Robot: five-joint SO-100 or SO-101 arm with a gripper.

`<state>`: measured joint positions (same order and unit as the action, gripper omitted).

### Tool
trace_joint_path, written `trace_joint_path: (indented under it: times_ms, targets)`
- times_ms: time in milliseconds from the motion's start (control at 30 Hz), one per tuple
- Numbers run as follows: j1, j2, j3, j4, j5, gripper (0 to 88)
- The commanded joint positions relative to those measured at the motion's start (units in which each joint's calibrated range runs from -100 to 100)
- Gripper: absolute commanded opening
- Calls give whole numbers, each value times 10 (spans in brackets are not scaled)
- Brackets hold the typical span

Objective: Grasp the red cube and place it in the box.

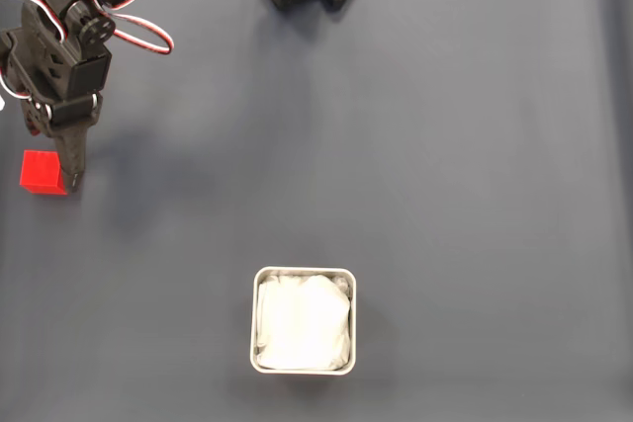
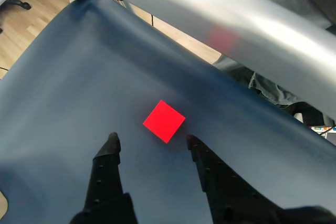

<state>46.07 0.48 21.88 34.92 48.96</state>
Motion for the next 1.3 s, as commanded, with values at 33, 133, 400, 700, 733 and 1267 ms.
trace_joint_path:
  times_ms: [33,133,400,700,733,1267]
  targets:
    - [6,-1,0,-23,6,303]
    - [6,5,3,-29,6,304]
    - [6,27,6,-49,8,308]
    - [6,49,6,-66,10,325]
    - [6,51,6,-68,10,326]
    - [-4,64,6,-93,9,340]
